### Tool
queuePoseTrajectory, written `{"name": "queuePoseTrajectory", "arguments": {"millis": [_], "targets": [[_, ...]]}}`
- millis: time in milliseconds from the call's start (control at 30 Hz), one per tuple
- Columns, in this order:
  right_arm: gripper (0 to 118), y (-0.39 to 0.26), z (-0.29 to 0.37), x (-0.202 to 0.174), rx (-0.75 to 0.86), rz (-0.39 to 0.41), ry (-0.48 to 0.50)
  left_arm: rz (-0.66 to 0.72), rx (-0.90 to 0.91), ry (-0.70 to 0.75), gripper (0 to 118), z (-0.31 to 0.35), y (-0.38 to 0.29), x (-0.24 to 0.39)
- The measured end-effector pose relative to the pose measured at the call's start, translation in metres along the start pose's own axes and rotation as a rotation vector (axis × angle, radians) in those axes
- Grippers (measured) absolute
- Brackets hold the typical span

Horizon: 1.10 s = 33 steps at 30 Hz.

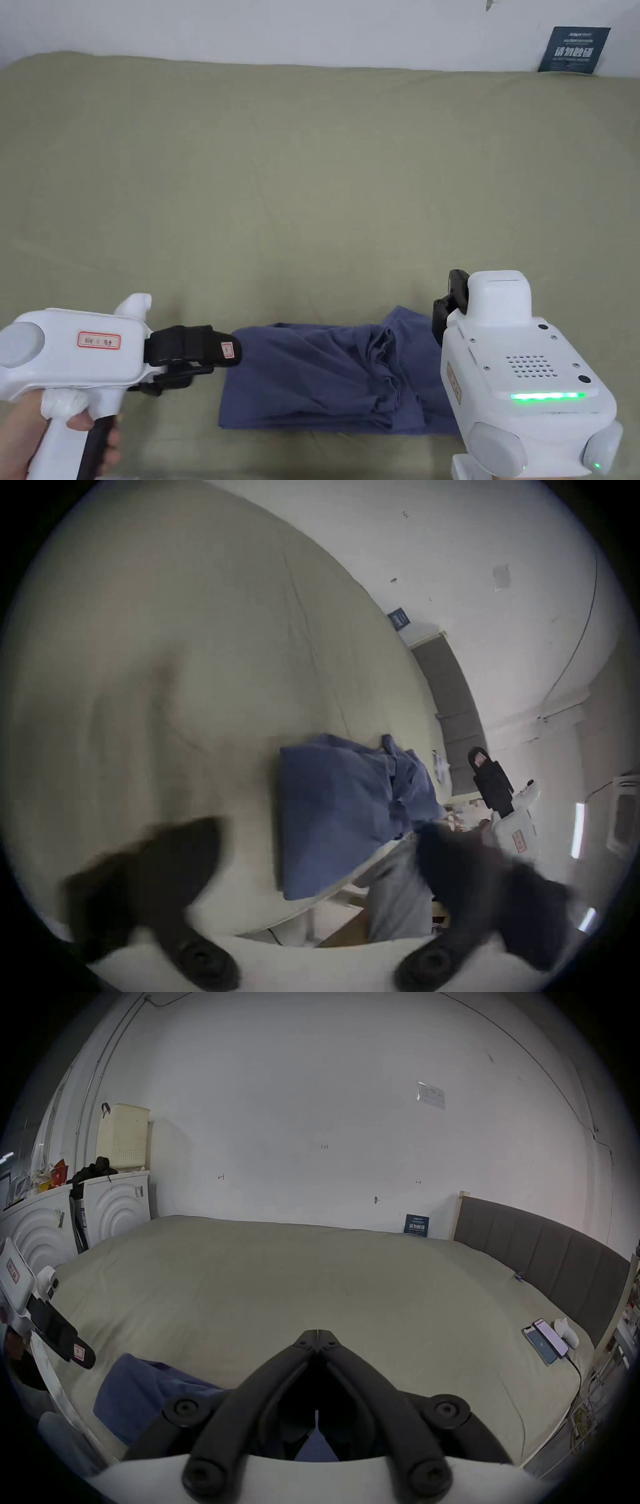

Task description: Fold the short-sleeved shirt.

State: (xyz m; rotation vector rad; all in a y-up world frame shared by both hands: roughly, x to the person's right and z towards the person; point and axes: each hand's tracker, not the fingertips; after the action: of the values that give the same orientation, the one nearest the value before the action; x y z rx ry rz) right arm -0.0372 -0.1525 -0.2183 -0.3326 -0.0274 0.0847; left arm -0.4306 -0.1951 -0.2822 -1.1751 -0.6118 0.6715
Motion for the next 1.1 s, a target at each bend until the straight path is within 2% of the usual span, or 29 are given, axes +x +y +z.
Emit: {"name": "queuePoseTrajectory", "arguments": {"millis": [200, 267, 300, 333, 367, 400, 467, 500, 567, 733, 933, 1100], "targets": [[0, 0.001, -0.005, -0.007, -0.017, -0.013, 0.023, 0.107, 0.0, -0.176, 116, -0.058, 0.005, -0.023], [0, 0.002, -0.005, -0.008, -0.019, -0.01, 0.028, 0.113, 0.008, -0.212, 111, -0.054, 0.008, -0.01], [0, 0.003, -0.005, -0.007, -0.02, -0.01, 0.032, 0.122, 0.014, -0.193, 100, -0.057, 0.007, -0.007], [0, 0.004, -0.005, -0.007, -0.023, -0.012, 0.038, 0.127, 0.015, -0.189, 70, -0.059, 0.007, -0.005], [0, 0.004, -0.004, -0.006, -0.024, -0.014, 0.041, 0.109, 0.008, -0.13, 26, -0.061, 0.005, -0.002], [0, 0.004, -0.004, -0.005, -0.024, -0.012, 0.042, 0.084, 0.004, -0.053, 15, -0.061, 0.005, 0.005], [0, 0.005, -0.005, -0.003, -0.027, -0.009, 0.039, 0.035, 0.006, 0.016, 15, -0.061, 0.0, 0.007], [0, 0.006, -0.004, -0.001, -0.027, -0.011, 0.037, 0.056, 0.015, -0.03, 15, -0.054, 0.001, 0.009], [0, 0.007, -0.004, 0.002, -0.029, -0.019, 0.034, 0.072, 0.06, -0.028, 15, -0.041, 0.002, 0.015], [0, 0.01, -0.001, 0.007, -0.021, -0.017, 0.028, 0.025, 0.139, 0.13, 15, 0.017, 0.005, 0.028], [0, 0.009, -0.003, 0.009, -0.017, -0.038, 0.05, 0.024, 0.225, 0.411, 15, 0.078, 0.008, 0.039], [0, 0.006, -0.001, 0.007, -0.022, -0.043, 0.06, -0.038, 0.203, 0.417, 15, 0.062, 0.009, 0.087]]}}
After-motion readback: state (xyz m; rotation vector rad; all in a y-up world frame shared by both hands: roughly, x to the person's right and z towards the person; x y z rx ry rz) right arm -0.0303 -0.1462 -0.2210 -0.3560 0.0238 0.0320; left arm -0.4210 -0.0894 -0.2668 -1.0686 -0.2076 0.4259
